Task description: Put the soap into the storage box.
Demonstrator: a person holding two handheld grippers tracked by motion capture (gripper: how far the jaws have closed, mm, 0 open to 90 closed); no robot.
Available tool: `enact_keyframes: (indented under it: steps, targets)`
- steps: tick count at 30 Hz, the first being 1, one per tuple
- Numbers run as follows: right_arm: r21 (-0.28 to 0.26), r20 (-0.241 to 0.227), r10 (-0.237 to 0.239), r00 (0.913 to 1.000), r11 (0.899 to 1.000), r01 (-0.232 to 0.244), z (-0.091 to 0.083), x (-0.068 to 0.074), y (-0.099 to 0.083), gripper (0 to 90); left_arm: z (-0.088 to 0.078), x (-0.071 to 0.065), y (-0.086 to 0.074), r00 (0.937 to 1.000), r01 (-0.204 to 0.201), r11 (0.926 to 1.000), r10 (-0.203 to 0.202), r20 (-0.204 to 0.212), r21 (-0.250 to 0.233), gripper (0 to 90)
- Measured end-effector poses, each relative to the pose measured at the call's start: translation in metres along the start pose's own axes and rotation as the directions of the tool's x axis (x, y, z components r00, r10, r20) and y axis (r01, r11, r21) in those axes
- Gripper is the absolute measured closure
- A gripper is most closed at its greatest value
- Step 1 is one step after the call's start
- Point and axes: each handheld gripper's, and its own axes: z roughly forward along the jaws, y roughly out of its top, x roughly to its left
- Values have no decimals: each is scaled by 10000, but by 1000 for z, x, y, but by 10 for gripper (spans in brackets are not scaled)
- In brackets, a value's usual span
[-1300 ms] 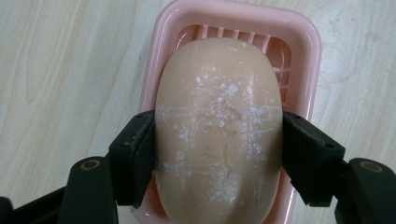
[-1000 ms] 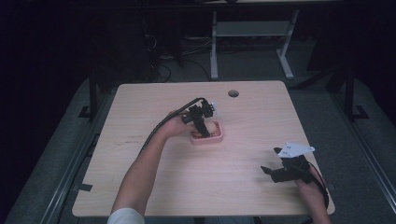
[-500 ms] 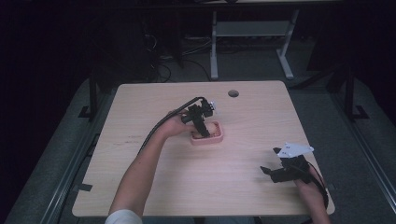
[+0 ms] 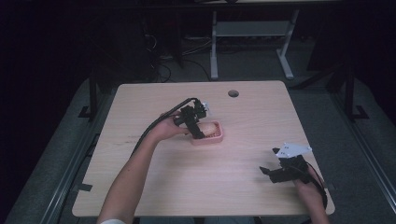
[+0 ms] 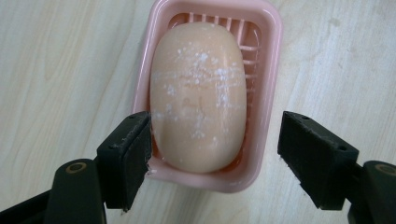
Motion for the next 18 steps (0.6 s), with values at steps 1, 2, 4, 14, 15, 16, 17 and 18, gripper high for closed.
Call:
enact_keyframes:
  steps: [1,2,4,14,15,16,17,18]
  targets:
    - [7,-8,9,10000,10000,-9,0,0,0,139,-1,-1,-2,10000,54,10000,-54,6,-66,259]
    - [25,7,5,10000,10000,-5,1,0,0,140,-1,-1,-3,10000,87,9999,-87,24,-138,260]
    - [72,12,-8,10000,10000,8,1,1,0,140,0,-4,-7,9999,100,9998,-98,113,-172,258]
    - [125,-2,-46,10000,9999,46,3,2,1,139,-3,-14,-19,9996,267,9989,-263,105,-390,256]
    - [123,1,-27,10000,9999,27,3,2,1,139,-5,-15,-20,9998,208,9988,-205,77,-446,256]
    - [131,-15,-8,10000,9999,8,3,3,2,139,-5,-16,-21,9997,255,9982,-252,60,-538,256]
    - [151,-16,-2,10000,9999,3,3,3,2,140,-7,-17,-22,9998,209,9982,-206,55,-566,256]
    - [147,-5,-1,10000,9999,1,4,3,2,139,-8,-18,-23,9998,207,9982,-205,44,-564,256]
